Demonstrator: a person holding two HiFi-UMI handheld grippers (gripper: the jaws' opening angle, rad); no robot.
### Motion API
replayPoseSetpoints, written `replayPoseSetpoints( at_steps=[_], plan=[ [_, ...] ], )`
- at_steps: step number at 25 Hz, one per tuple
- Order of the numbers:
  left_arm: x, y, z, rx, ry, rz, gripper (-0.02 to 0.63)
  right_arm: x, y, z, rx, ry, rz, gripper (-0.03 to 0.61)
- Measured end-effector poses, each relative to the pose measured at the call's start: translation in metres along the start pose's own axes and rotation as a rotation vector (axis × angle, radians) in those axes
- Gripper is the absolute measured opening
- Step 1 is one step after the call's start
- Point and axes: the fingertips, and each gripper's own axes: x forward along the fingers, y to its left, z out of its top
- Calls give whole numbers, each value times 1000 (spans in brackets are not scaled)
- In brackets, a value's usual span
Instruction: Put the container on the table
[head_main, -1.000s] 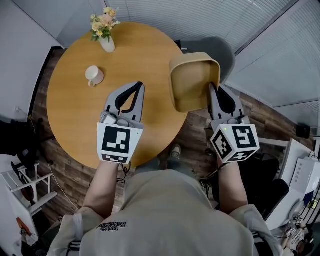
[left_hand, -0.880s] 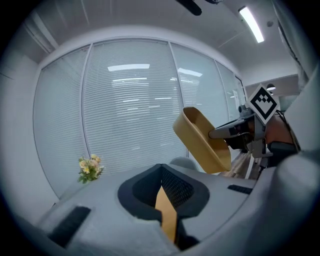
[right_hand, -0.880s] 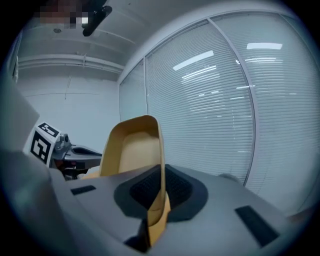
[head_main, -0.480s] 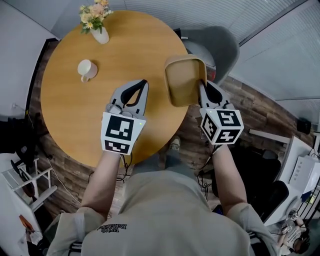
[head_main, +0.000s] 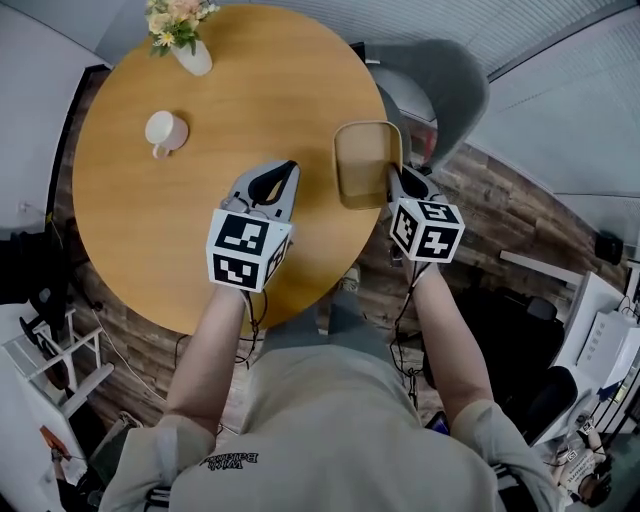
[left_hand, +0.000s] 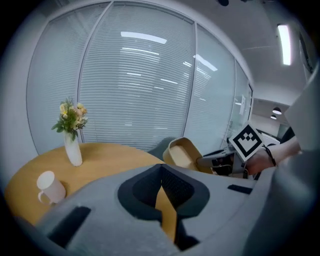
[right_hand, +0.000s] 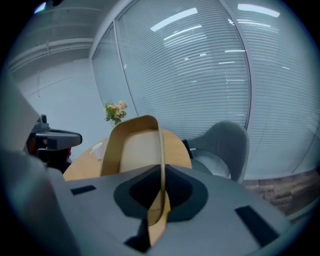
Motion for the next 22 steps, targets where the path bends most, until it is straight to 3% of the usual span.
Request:
replayPoseSetpoints(
  at_steps=[8,13,22],
  plan=[
    [25,1,-47,-78,83,-36,21,33,-6,-51,37,120,-11,34],
    [36,-3,-69,-112,127,-56,21,47,-15,-79,112,190,-29,34],
    [47,-3,-121,-164,225,-72,21,62,-26,-115,116,300,-81,34]
  ],
)
